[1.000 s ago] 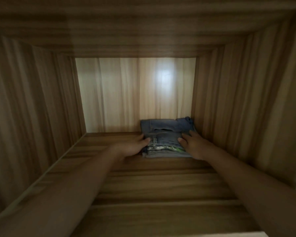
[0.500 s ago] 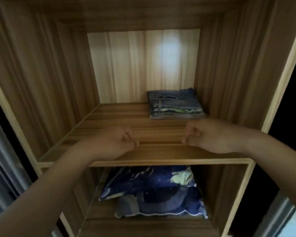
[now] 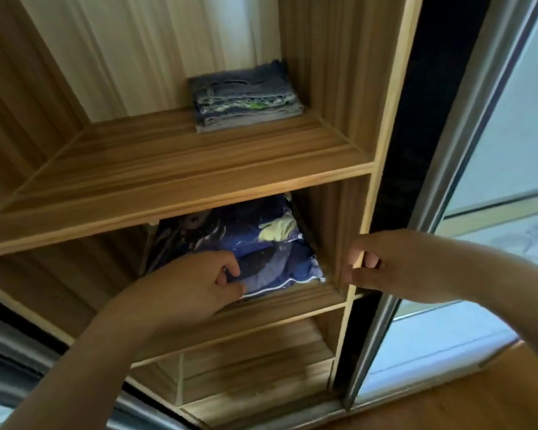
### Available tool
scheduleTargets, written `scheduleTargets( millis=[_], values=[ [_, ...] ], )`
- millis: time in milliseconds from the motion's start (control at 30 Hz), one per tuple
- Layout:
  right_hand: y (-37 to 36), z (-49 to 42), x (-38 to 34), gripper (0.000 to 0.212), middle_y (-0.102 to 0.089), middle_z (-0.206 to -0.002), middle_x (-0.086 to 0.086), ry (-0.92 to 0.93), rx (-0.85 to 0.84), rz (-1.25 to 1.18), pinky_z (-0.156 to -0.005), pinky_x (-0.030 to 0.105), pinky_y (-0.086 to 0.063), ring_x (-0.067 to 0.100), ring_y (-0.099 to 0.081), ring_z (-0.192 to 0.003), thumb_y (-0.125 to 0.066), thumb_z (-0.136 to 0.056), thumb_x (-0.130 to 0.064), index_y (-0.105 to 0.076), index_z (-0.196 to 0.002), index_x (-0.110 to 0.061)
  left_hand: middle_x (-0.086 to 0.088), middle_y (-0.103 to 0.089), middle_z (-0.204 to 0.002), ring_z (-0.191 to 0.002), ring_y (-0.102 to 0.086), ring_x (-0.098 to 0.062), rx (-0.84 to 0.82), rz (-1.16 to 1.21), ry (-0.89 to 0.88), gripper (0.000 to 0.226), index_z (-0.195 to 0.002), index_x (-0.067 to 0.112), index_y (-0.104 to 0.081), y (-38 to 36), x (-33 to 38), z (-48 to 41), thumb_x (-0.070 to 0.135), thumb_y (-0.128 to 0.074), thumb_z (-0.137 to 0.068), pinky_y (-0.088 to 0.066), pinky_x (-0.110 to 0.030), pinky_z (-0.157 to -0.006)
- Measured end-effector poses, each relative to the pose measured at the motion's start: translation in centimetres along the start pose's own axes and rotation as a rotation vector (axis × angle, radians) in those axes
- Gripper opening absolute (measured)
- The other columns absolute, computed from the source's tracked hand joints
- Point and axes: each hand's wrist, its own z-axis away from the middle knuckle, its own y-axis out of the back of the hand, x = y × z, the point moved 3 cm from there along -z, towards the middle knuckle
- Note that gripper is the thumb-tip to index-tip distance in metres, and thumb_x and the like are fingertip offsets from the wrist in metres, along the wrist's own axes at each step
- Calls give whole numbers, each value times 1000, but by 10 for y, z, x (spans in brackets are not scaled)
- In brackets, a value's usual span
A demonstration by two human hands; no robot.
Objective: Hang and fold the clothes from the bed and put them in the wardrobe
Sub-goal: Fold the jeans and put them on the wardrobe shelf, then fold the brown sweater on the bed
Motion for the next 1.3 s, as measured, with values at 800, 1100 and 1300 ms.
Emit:
scheduleTargets(
  millis=[800, 1100, 1300],
  values=[
    [-72, 246, 364, 39, -57, -110, -11, -851, 118, -328, -94, 34, -48, 12, -58, -103, -54, -95, -59, -55, -124, -34, 11, -54, -123, -99, -57, -11, -427, -427, -805, 38, -131, 31, -51, -256, 435, -108, 50, -49, -98, -50, -34, -91],
    [-66, 346, 468, 37, -61, -116, -11, -1059, 221, -378, -88, 33, -45, 15, -59, -105, -54, -95, -55, -56, -123, -32, 8, -57, -123, -100, -57, -13, -448, -452, -994, 36, -131, 29, -54, -337, 602, -115, 46, -52, -99, -47, -30, -81],
    [-67, 411, 520, 39, -61, -132, -8, -1226, 334, -405, -96, 40, -50, 18, -59, -114, -53, -97, -53, -55, -129, -30, 5, -56, -131, -108, -59, -15, -501, -548, -1185, 40, -134, 29, -53, -397, 713, -109, 47, -53, -98, -51, -35, -90]
  ],
)
